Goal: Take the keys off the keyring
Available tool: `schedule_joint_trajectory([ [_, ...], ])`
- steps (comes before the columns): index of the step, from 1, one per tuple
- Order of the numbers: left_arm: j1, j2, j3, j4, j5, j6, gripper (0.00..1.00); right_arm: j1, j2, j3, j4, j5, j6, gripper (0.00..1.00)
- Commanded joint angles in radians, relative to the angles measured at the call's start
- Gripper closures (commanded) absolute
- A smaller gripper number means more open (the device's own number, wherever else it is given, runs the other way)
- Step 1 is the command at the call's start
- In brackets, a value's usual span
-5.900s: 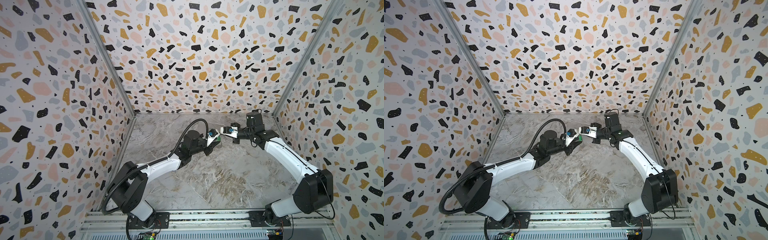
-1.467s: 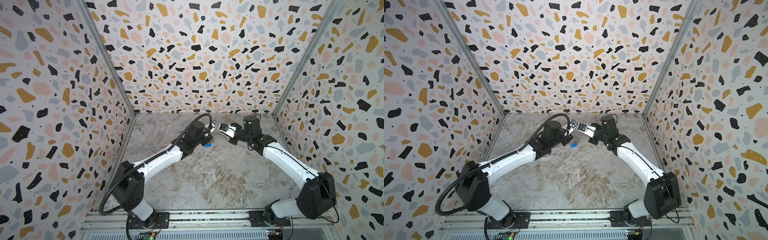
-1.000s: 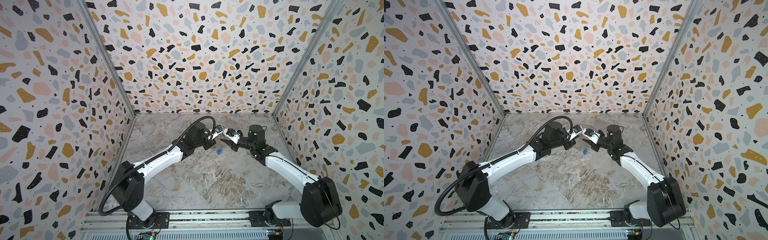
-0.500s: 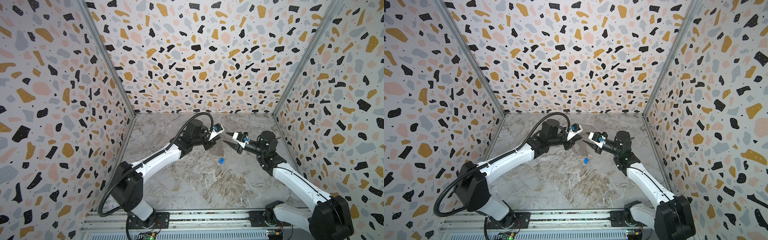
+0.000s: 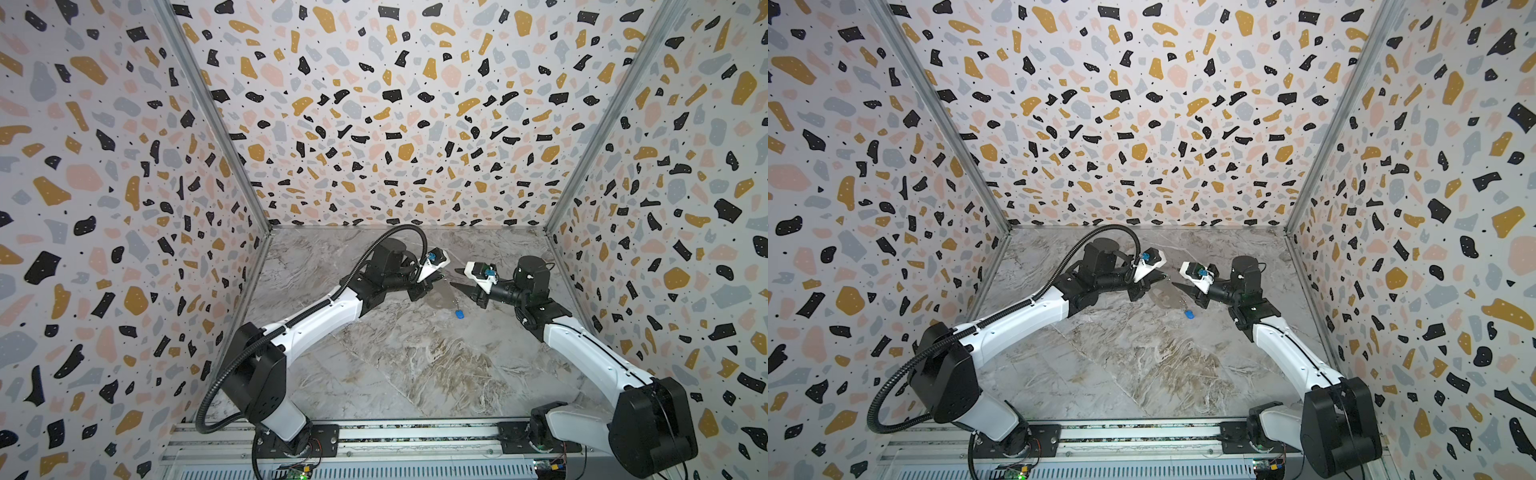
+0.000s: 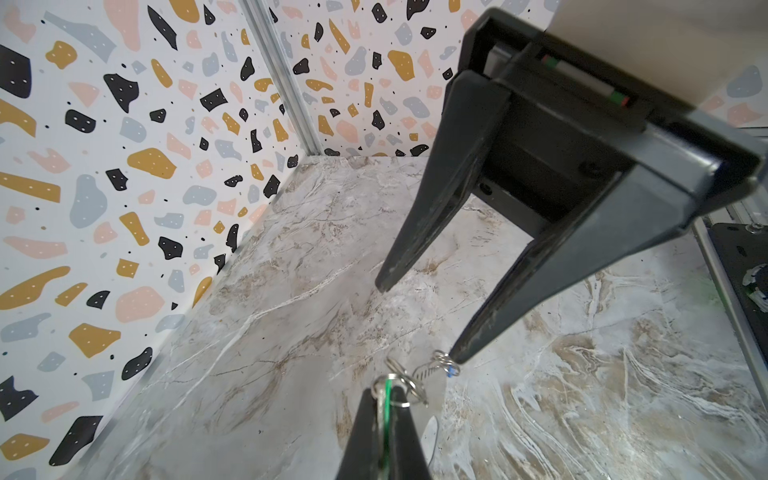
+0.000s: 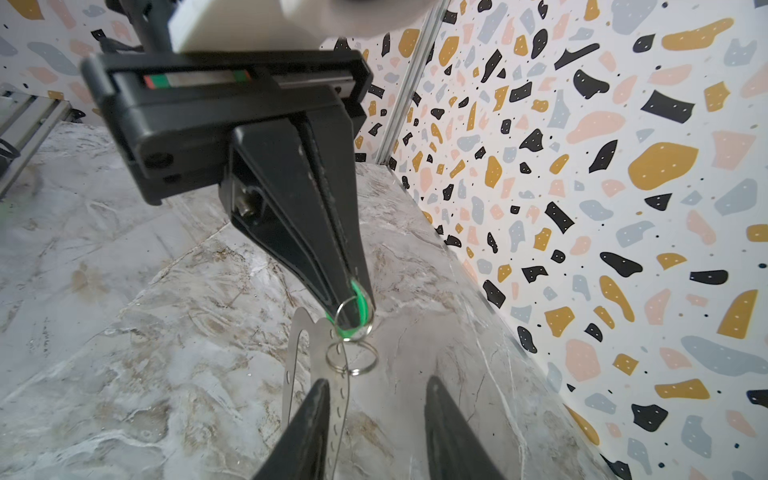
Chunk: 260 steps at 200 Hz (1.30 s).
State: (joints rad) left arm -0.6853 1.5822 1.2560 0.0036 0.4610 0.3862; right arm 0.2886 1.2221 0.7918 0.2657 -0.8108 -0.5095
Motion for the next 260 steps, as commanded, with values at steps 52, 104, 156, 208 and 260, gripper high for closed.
schedule_joint_trajectory([
  [52, 0.003, -0.05, 0.046, 0.063, 0.042, 0.003, 1.0, 0.046, -0.008, 0.061, -0.055, 0.083, 0.008, 0.59],
  [104, 0.003, -0.047, 0.065, 0.052, 0.009, -0.01, 1.0, 0.053, 0.006, 0.092, -0.077, 0.133, 0.058, 0.54],
  [156, -0.007, -0.066, 0.046, 0.112, -0.13, -0.083, 1.0, 0.07, -0.035, 0.107, -0.144, 0.15, 0.072, 0.53],
  [208, -0.036, -0.075, 0.046, 0.154, -0.275, -0.206, 1.0, 0.136, -0.033, 0.142, -0.131, 0.256, 0.124, 0.57],
  [260, -0.061, -0.088, 0.039, 0.161, -0.333, -0.245, 1.0, 0.151, -0.003, 0.191, -0.087, 0.351, 0.215, 0.64],
])
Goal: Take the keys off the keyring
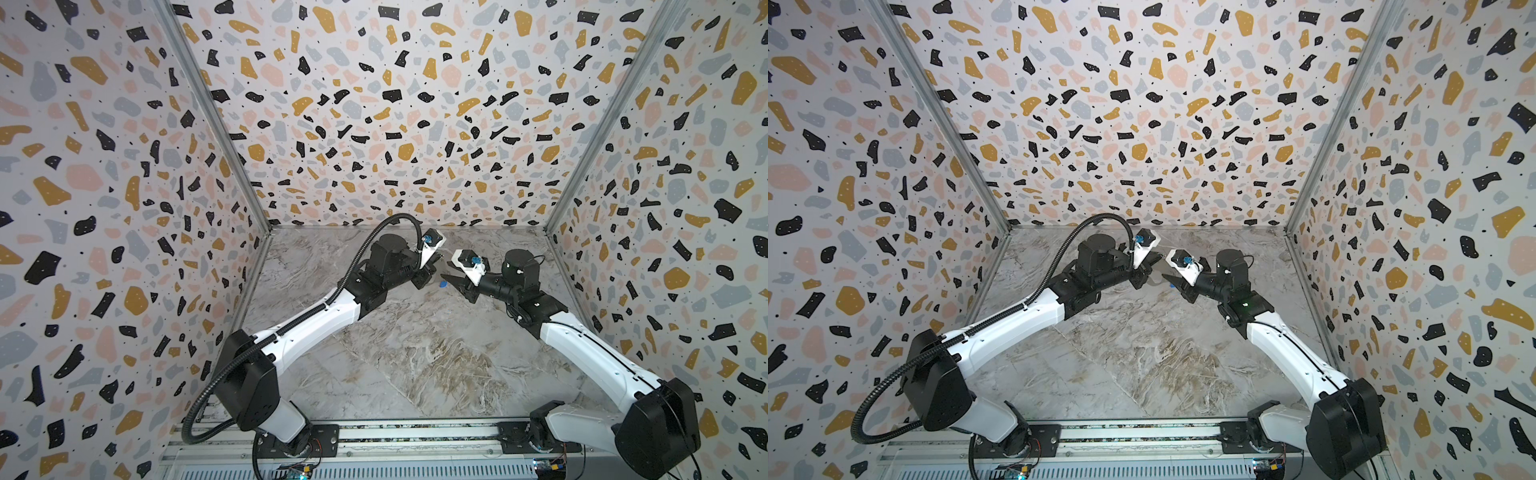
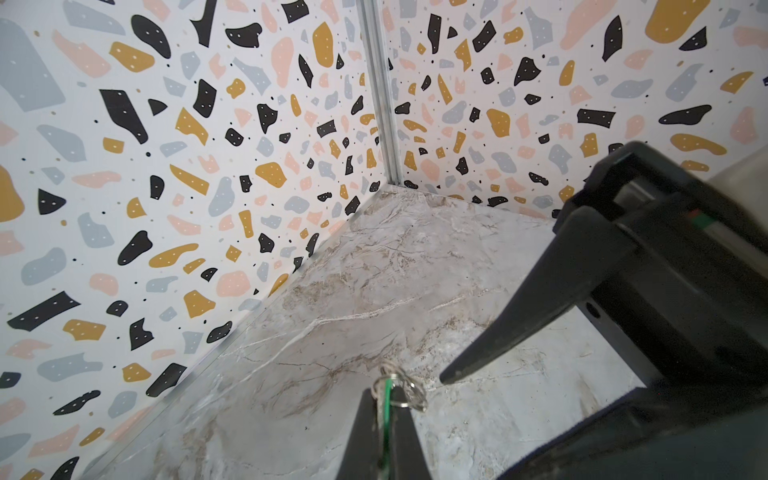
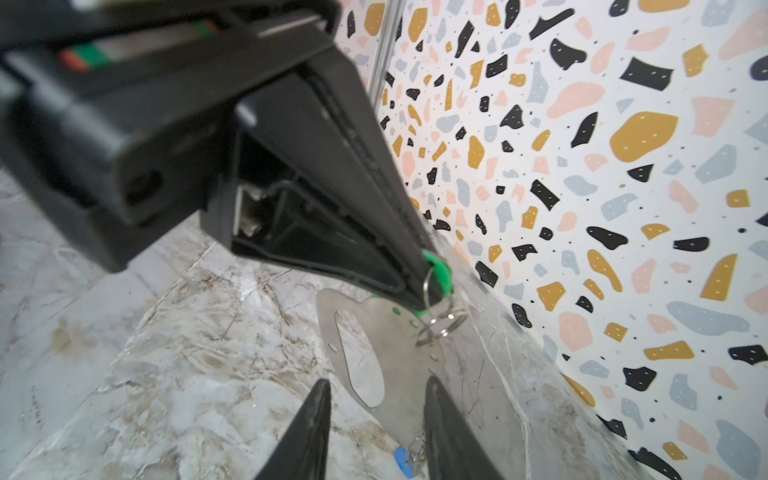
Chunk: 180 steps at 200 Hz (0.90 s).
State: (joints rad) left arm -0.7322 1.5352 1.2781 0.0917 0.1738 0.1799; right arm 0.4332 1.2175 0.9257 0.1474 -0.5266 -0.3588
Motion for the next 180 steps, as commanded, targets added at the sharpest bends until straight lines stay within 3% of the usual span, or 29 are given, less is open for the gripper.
schedule_joint_trajectory([
  [1, -0.014, -0.042, 0.017, 0.072, -0.047, -0.039, 1.0, 0.006, 0.002, 0.057, 0.031, 0.069, 0.065, 0.64],
  [90, -0.036, -0.052, 0.015, 0.072, -0.068, -0.071, 1.0, 0.034, 0.021, 0.06, 0.068, 0.053, 0.113, 0.69],
  [180, -0.046, -0.064, 0.006, 0.057, -0.046, -0.051, 1.0, 0.041, 0.023, 0.065, 0.069, 0.148, 0.115, 0.79],
])
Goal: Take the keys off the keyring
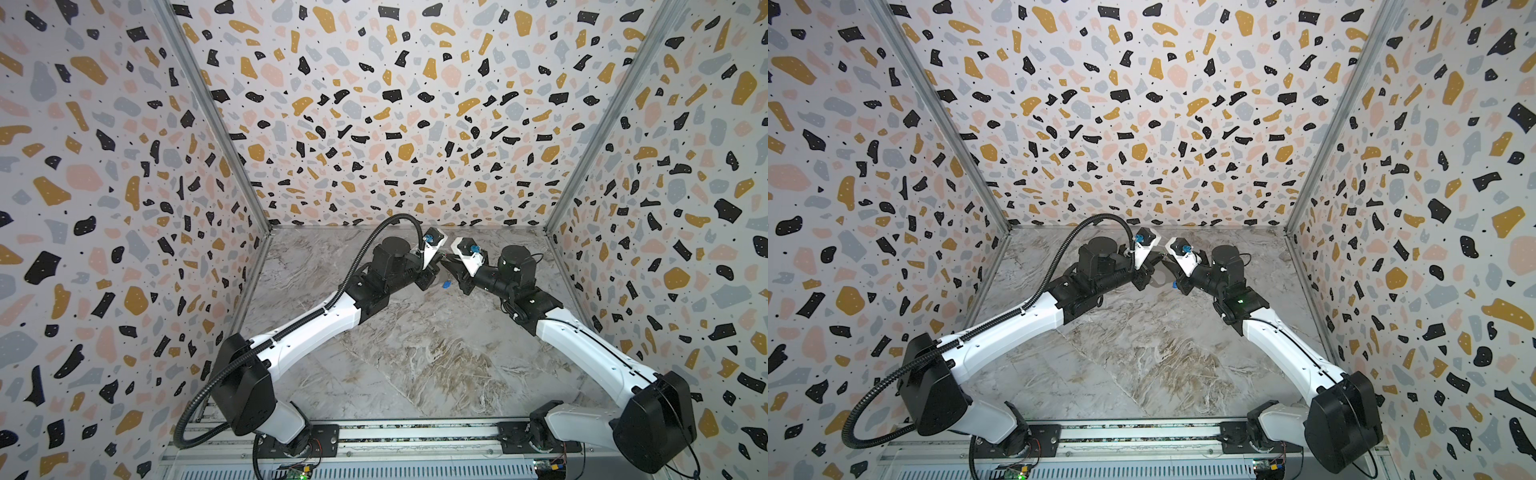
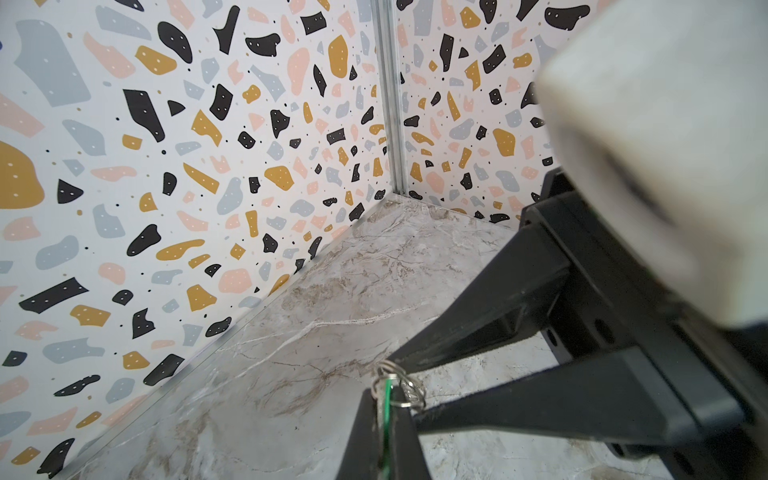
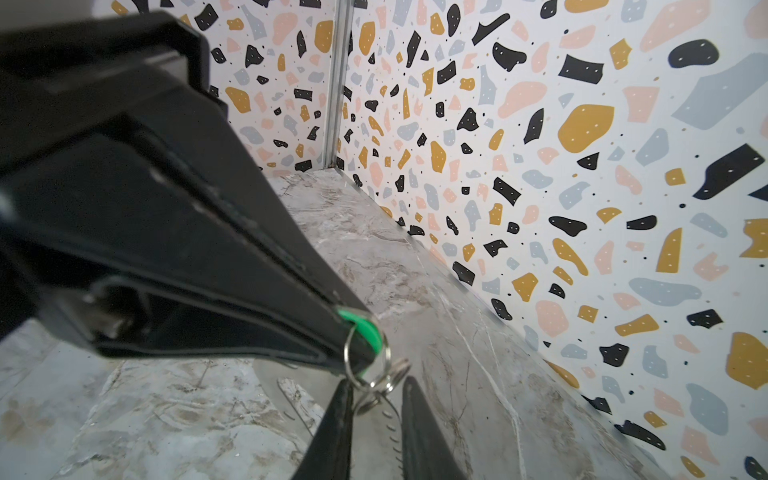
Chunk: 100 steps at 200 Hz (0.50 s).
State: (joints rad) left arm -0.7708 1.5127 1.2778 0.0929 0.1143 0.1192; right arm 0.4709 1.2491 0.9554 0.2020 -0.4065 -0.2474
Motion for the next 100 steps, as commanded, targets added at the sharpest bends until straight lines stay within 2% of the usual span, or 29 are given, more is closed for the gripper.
schedule_joint_trajectory([
  [1, -0.008, -0.042, 0.006, 0.055, 0.014, 0.011, 1.0, 0.003, -0.009, 0.036, 0.014, 0.028, 0.002, 0.79],
  [100, -0.008, -0.041, 0.017, 0.015, 0.032, 0.054, 1.0, 0.002, -0.03, 0.008, 0.044, 0.057, -0.031, 0.89],
])
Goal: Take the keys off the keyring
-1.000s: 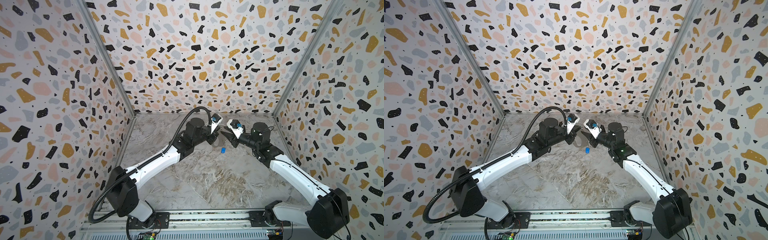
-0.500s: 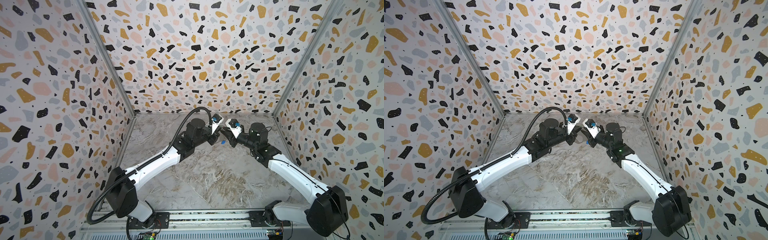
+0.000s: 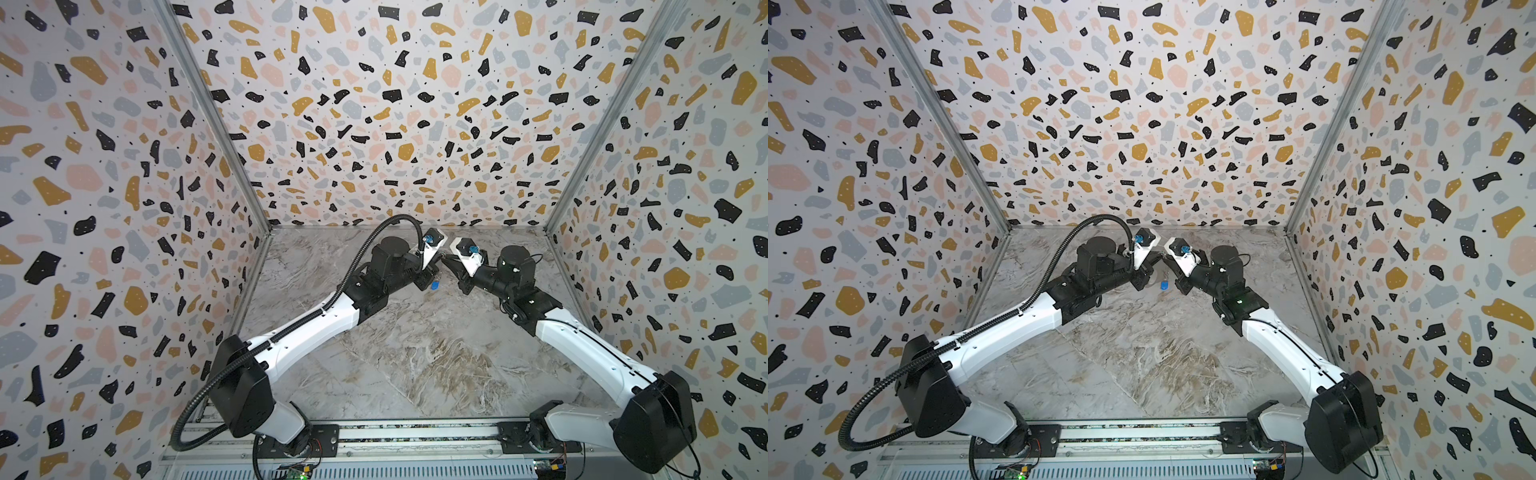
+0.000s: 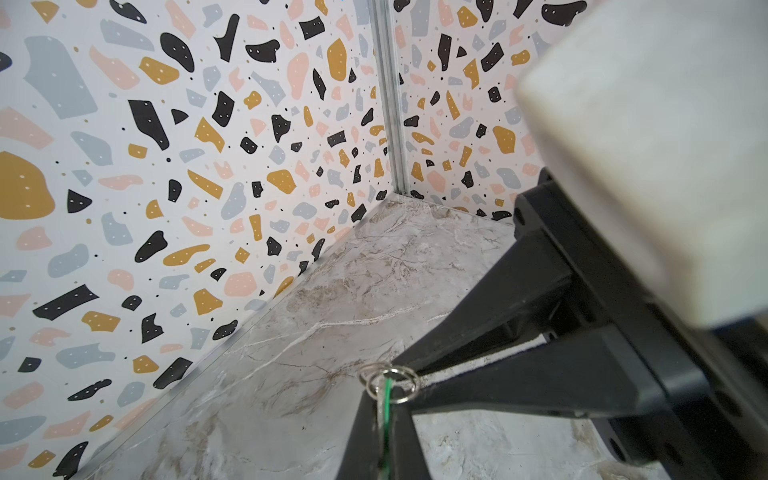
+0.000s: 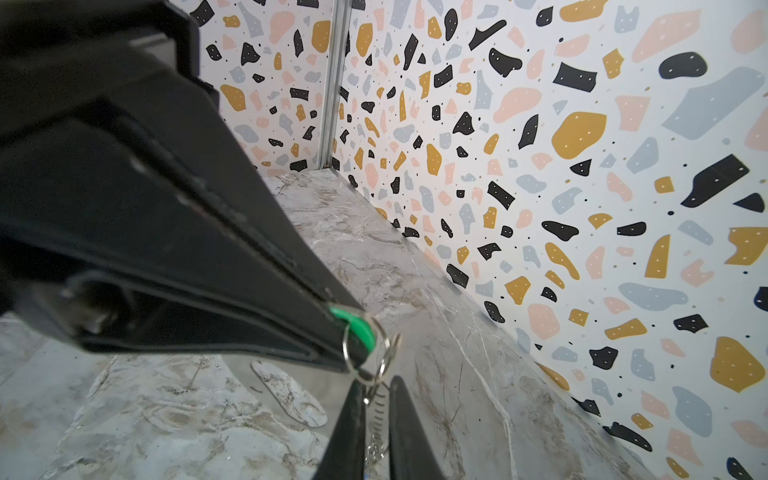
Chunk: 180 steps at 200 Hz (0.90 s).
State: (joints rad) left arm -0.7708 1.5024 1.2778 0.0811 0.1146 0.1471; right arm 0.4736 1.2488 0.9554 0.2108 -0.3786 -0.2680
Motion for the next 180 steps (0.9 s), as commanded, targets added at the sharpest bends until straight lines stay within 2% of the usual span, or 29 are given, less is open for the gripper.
schedule_joint_trajectory([
  [1, -0.007, -0.031, 0.017, 0.027, 0.032, 0.026, 1.0, 0.0, -0.029, 0.006, 0.036, 0.029, -0.011, 0.89],
  [31, -0.008, -0.028, 0.025, 0.016, 0.025, 0.037, 1.0, -0.001, -0.039, -0.008, 0.044, 0.024, -0.022, 0.91],
  [101, -0.008, -0.022, 0.041, 0.009, 0.03, 0.043, 1.0, -0.001, -0.042, -0.039, 0.106, -0.031, -0.033, 0.82],
  [180, -0.008, -0.011, 0.05, 0.005, 0.051, 0.036, 1.0, -0.001, -0.071, -0.101, 0.214, -0.041, -0.048, 0.85],
])
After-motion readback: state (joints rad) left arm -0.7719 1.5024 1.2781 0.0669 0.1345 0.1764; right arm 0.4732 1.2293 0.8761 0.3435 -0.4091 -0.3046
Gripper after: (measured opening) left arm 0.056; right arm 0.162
